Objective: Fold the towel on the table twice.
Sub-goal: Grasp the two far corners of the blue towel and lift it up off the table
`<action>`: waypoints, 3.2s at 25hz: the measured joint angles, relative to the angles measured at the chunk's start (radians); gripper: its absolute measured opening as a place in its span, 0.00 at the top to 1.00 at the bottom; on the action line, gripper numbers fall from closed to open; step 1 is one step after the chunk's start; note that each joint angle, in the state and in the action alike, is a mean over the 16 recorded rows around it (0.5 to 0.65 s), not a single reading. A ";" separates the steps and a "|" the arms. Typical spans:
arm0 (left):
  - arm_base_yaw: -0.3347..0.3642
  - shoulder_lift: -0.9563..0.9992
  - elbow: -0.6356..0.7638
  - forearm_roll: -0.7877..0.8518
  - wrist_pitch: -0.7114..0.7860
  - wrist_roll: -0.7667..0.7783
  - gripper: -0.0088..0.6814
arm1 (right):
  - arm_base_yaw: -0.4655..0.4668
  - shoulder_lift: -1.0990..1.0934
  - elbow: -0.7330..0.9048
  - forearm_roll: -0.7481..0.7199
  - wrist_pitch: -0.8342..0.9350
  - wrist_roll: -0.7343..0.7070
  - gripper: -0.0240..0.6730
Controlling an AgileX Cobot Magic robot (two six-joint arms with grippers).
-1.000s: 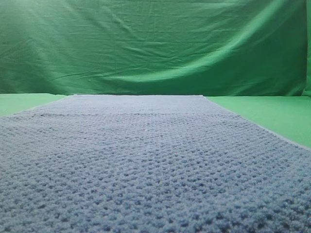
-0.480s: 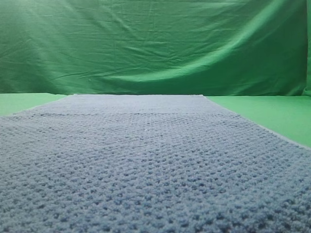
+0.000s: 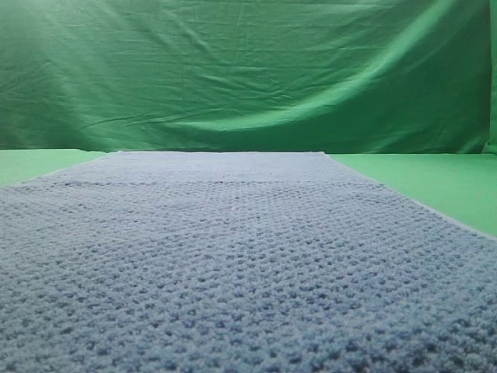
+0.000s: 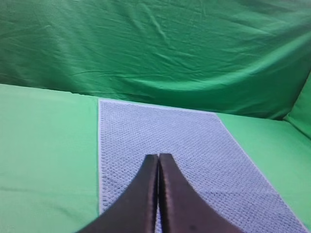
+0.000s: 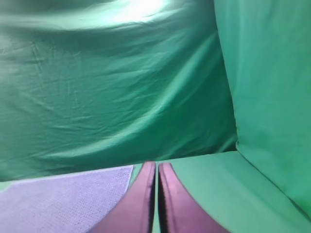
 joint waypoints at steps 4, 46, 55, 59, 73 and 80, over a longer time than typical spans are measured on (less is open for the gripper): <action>0.000 0.033 -0.033 -0.012 0.010 0.001 0.99 | 0.000 0.025 -0.043 -0.001 0.048 -0.004 0.97; 0.000 1.244 -0.705 0.187 0.457 -0.013 0.99 | 0.170 1.361 -0.873 -0.080 0.691 0.049 0.97; 0.000 1.497 -0.841 0.199 0.477 0.004 0.99 | 0.255 1.643 -1.022 -0.074 0.654 0.053 0.97; 0.000 1.580 -0.896 0.205 0.478 0.010 0.99 | 0.287 1.754 -1.098 -0.082 0.641 0.044 0.97; 0.000 1.715 -0.966 0.221 0.438 0.009 0.63 | 0.319 1.937 -1.253 -0.105 0.654 -0.027 0.46; 0.000 1.731 -0.968 0.218 0.429 -0.028 0.23 | 0.319 1.954 -1.258 -0.107 0.667 -0.032 0.11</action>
